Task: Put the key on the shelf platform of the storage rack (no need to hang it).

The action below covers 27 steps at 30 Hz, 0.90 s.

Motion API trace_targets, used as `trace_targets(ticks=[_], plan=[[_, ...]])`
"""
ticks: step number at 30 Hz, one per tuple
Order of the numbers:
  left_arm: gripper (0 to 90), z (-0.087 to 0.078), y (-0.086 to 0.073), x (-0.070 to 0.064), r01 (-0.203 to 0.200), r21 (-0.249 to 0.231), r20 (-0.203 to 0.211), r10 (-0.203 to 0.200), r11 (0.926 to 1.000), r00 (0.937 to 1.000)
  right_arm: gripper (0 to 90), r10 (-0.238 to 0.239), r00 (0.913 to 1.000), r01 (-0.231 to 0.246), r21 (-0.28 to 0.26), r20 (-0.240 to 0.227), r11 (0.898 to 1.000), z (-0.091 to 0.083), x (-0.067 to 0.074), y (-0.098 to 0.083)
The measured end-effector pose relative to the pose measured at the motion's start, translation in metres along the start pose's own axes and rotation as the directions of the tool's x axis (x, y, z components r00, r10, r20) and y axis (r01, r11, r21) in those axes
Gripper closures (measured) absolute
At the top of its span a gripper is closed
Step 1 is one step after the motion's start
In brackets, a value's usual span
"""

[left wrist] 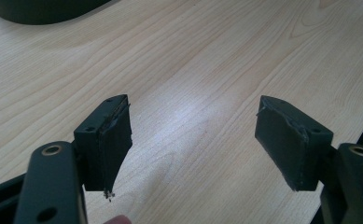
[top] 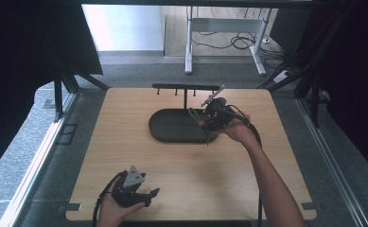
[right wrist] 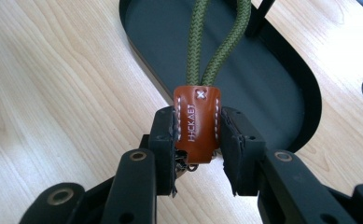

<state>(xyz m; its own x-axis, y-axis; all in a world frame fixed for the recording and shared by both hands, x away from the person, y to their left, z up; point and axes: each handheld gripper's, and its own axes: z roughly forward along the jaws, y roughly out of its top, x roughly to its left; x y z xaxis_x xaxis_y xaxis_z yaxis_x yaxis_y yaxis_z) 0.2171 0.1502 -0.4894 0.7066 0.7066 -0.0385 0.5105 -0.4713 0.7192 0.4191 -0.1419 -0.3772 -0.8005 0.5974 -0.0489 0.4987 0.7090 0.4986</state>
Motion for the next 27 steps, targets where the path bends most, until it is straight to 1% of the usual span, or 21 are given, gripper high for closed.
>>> trace_targets(ticks=[5,7,9,12,15,16,19,23,27], plan=[[27.6,-0.001,0.0,0.001,0.003,-0.003,-0.001,-0.003,1.0,1.0,67.2,0.002,1.0,-0.002,0.004,0.001,1.0,0.004,-0.004,0.005],[27.6,-0.002,-0.001,0.002,0.005,-0.004,-0.003,-0.005,1.0,1.0,67.2,0.018,0.9998,-0.018,-0.003,-0.003,1.0,0.004,-0.007,0.008],[27.6,-0.002,-0.001,0.003,0.007,-0.006,-0.004,-0.007,1.0,1.0,67.2,0.02,0.9998,-0.02,-0.005,-0.005,1.0,0.004,-0.007,0.009],[27.6,-0.003,-0.001,0.003,0.008,-0.008,-0.003,-0.008,0.9999,1.0,67.2,0.027,0.9996,-0.027,-0.006,0.001,1.0,0.006,-0.012,0.014],[27.6,-0.004,-0.001,0.003,0.009,-0.009,-0.004,-0.009,0.9999,1.0,67.2,0.028,0.9996,-0.028,-0.013,0.0,1.0,0.008,-0.016,0.015],[27.6,-0.004,-0.001,0.003,0.009,-0.01,-0.005,-0.009,0.9999,0.9999,67.2,0.042,0.9991,-0.042,-0.015,0.002,0.999,0.009,-0.016,0.015],[27.6,-0.005,-0.001,0.004,0.011,-0.011,-0.005,-0.011,0.9999,0.9999,67.2,0.047,0.9989,-0.047,-0.008,0.007,0.999,0.014,-0.019,0.016],[27.6,-0.006,-0.002,0.005,0.014,-0.015,-0.008,-0.015,0.9998,0.9999,67.2,0.063,0.998,-0.063,-0.009,0.003,0.998,0.019,-0.023,0.017],[27.6,-0.006,-0.002,0.005,0.014,-0.015,-0.009,-0.015,0.9998,0.9999,67.2,0.065,0.9978,-0.066,0.003,0.01,0.998,0.023,-0.027,0.018]])
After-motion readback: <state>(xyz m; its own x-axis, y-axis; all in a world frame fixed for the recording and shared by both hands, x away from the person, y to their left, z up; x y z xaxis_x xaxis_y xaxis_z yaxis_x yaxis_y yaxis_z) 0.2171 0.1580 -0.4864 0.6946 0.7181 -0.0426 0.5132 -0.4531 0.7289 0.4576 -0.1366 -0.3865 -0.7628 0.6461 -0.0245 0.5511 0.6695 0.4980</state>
